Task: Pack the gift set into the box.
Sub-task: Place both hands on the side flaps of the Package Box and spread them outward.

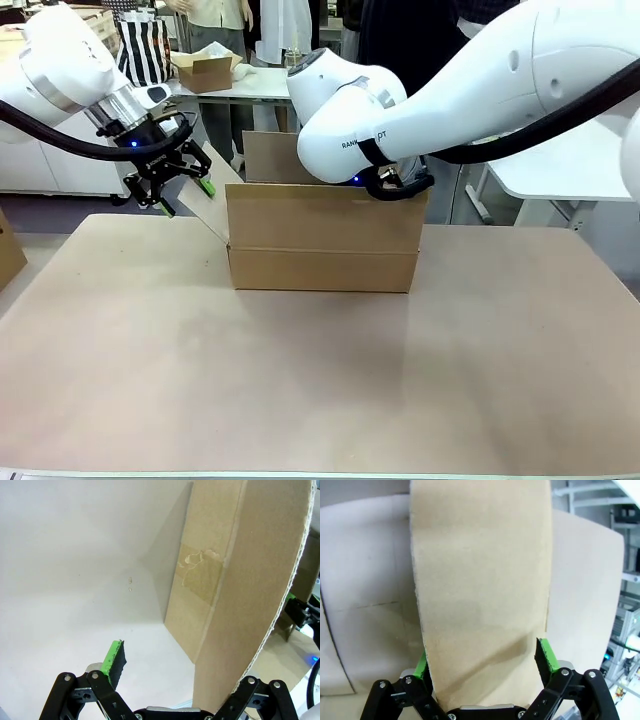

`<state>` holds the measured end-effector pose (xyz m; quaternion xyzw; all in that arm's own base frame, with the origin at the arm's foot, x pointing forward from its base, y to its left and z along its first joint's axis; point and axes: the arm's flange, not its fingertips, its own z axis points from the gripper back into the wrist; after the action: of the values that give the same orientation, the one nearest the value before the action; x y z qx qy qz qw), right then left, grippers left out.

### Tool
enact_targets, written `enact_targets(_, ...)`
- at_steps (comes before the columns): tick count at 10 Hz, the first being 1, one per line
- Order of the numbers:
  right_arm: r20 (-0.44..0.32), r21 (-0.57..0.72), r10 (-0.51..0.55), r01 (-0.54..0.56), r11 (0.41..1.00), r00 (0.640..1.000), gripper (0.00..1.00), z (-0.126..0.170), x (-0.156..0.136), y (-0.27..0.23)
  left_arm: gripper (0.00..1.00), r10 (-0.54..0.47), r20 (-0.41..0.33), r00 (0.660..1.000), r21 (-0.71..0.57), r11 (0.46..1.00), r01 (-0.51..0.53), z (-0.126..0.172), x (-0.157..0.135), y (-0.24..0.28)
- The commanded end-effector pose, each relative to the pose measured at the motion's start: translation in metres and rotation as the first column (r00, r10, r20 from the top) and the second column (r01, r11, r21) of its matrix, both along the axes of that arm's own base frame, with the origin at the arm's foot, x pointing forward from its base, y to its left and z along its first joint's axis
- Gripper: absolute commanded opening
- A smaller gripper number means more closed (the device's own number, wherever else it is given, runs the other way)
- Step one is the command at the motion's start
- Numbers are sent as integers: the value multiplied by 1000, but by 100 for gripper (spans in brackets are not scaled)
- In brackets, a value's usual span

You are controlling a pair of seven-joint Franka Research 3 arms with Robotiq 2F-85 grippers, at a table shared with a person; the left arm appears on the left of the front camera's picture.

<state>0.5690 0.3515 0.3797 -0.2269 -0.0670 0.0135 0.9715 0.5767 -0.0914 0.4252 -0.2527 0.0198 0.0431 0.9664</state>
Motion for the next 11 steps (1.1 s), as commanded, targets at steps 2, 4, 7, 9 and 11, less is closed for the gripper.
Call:
enact_targets(2, 73, -74, -72, 78, 994, 995, 100, 20, -18, -24, 100, 4, 2, 1000, 15, 1000, -4, 2, -1, 2)
enact_targets(4, 96, -71, -79, 86, 994, 992, 100, 41, -31, -39, 100, 4, 2, 1000, 15, 1000, -4, 2, -1, 2)
enact_targets(7, 63, -34, -54, 56, 998, 997, 100, 61, -35, -65, 100, 4, 2, 1000, 15, 1000, -4, 2, -1, 2)
enact_targets(9, 39, 11, -41, 41, 999, 998, 100, 63, -33, -80, 100, 4, 2, 1000, 15, 1000, -4, 2, -1, 2)
enact_targets(11, 34, 62, -18, 16, 998, 999, 100, 76, -39, -98, 100, 4, 2, 1000, 15, 1000, -4, 2, -1, 2)
